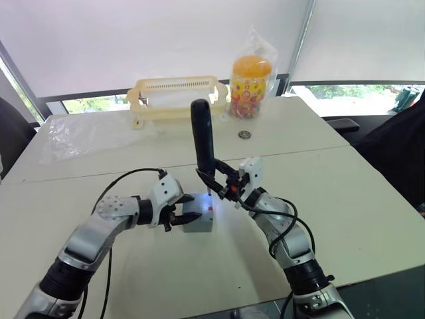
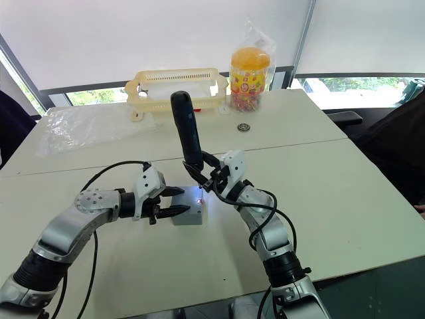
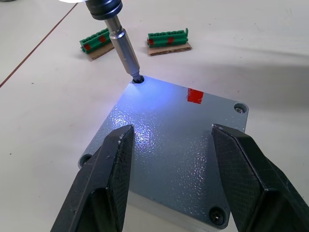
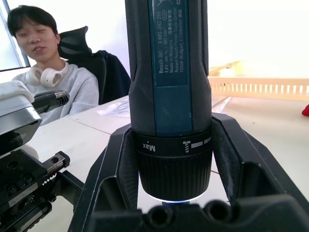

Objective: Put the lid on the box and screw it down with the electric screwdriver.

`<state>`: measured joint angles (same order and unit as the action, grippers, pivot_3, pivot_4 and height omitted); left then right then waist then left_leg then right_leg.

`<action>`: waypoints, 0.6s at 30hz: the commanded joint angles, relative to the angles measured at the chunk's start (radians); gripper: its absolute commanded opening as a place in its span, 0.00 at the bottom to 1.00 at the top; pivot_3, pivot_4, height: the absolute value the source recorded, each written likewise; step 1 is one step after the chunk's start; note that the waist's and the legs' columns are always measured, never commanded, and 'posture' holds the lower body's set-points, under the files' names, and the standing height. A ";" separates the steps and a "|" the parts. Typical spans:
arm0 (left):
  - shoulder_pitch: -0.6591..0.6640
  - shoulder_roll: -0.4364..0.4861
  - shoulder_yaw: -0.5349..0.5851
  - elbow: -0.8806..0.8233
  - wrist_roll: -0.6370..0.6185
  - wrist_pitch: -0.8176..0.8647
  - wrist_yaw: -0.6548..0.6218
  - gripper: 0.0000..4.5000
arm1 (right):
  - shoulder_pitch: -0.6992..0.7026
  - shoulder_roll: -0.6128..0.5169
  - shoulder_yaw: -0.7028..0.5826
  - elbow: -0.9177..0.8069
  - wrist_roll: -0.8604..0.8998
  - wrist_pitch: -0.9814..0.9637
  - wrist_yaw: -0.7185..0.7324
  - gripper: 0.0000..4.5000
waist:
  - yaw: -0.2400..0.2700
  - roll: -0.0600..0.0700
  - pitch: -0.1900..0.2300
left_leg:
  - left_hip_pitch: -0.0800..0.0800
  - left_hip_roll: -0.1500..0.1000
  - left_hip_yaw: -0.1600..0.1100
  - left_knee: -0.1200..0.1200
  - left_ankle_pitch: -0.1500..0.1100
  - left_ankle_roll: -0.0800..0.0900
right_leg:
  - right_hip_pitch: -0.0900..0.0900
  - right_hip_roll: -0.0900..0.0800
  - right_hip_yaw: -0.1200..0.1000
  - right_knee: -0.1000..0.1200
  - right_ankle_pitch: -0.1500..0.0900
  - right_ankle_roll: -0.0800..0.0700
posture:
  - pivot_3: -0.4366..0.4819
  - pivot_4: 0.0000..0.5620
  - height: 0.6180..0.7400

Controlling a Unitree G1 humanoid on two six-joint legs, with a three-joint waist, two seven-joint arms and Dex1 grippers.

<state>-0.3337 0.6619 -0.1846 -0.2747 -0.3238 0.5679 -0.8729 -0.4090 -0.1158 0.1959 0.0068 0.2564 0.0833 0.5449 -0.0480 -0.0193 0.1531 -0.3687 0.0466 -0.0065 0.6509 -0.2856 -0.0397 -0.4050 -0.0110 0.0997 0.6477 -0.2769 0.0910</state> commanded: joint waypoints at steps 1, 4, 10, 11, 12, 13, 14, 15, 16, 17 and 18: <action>0.041 0.014 -0.050 0.037 0.044 0.047 0.008 0.57 | -0.010 -0.035 -0.033 0.013 -0.034 0.023 -0.021 0.39 | 0.000 0.000 0.000 | 0.000 0.000 0.000 0.000 0.000 0.000 | 0.000 0.000 0.000 0.000 0.000 0.000 | 0.48 0.27 1.00; 0.053 0.020 -0.069 0.037 0.059 0.043 0.007 0.57 | -0.063 -0.055 -0.069 -0.044 -0.007 0.046 -0.028 0.39 | 0.003 0.001 0.002 | -0.001 0.000 0.000 0.000 0.000 0.000 | 0.000 0.000 0.000 0.000 0.000 0.000 | 0.48 0.27 1.00; 0.061 0.017 -0.075 0.035 0.059 0.053 0.016 0.57 | -0.183 -0.046 -0.150 -0.264 0.165 0.253 -0.075 0.39 | 0.004 0.003 0.006 | -0.005 -0.001 0.000 0.000 0.000 0.000 | -0.004 -0.001 0.000 -0.001 0.000 0.000 | 0.48 0.27 1.00; 0.062 0.016 -0.076 0.036 0.061 0.051 0.017 0.57 | -0.191 -0.043 -0.158 -0.289 0.187 0.286 -0.084 0.39 | 0.003 0.004 0.006 | -0.005 -0.001 0.000 -0.001 0.000 0.000 | -0.004 -0.001 0.000 -0.002 0.000 0.000 | 0.48 0.27 1.00; 0.063 0.014 -0.078 0.037 0.063 0.048 0.018 0.57 | -0.200 -0.040 -0.169 -0.314 0.212 0.322 -0.097 0.39 | 0.003 0.004 0.006 | -0.005 -0.001 0.001 -0.002 0.000 0.000 | -0.005 -0.001 0.000 -0.002 0.000 0.000 | 0.48 0.27 1.00; 0.063 0.012 -0.079 0.038 0.065 0.045 0.020 0.57 | -0.208 -0.040 -0.178 -0.333 0.230 0.351 -0.107 0.39 | 0.002 0.004 0.006 | -0.005 -0.001 0.000 -0.003 0.000 0.000 | -0.005 -0.001 0.000 -0.002 0.000 0.000 | 0.48 0.27 1.00; 0.063 0.011 -0.079 0.039 0.066 0.042 0.021 0.57 | -0.216 -0.040 -0.188 -0.346 0.247 0.378 -0.117 0.39 | 0.000 0.004 0.006 | -0.005 0.000 0.000 -0.004 0.000 0.000 | -0.005 0.000 0.000 -0.002 0.000 0.001 | 0.48 0.27 1.00; 0.062 0.009 -0.079 0.039 0.066 0.039 0.023 0.57 | -0.223 -0.041 -0.199 -0.355 0.265 0.401 -0.126 0.39 | -0.001 0.004 0.006 | -0.005 0.000 0.000 -0.005 0.000 0.000 | -0.005 0.000 0.000 -0.002 0.000 0.001 | 0.48 0.27 1.00; 0.059 0.006 -0.075 0.040 0.065 0.032 0.026 0.57 | -0.232 -0.045 -0.210 -0.358 0.281 0.424 -0.135 0.39 | -0.001 0.004 0.006 | -0.005 0.001 0.000 -0.005 0.000 0.000 | -0.006 0.001 0.000 -0.002 0.000 0.001 | 0.48 0.27 1.00; 0.057 0.003 -0.073 0.042 0.065 0.028 0.028 0.57 | -0.238 -0.049 -0.218 -0.361 0.294 0.441 -0.142 0.39 | 0.000 0.005 0.006 | -0.005 0.001 -0.001 -0.005 0.000 0.000 | -0.006 0.001 -0.001 -0.002 0.000 0.000 | 0.48 0.27 1.00; 0.049 -0.006 -0.058 0.041 0.056 0.020 0.034 0.57 | -0.253 -0.057 -0.242 -0.355 0.322 0.475 -0.155 0.39 | 0.000 0.005 0.006 | -0.005 0.001 -0.001 -0.005 0.000 0.000 | -0.006 0.001 -0.001 -0.002 0.000 0.000 | 0.48 0.27 1.00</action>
<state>-0.3214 0.6516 -0.1910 -0.2978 -0.3229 0.5584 -0.8496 -0.6126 -0.1703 0.0085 -0.3057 0.5283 0.5338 0.4103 -0.0482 -0.0148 0.1595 -0.3739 0.0471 -0.0070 0.6458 -0.2857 -0.0394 -0.4110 -0.0103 0.0989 0.6458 -0.2772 0.0909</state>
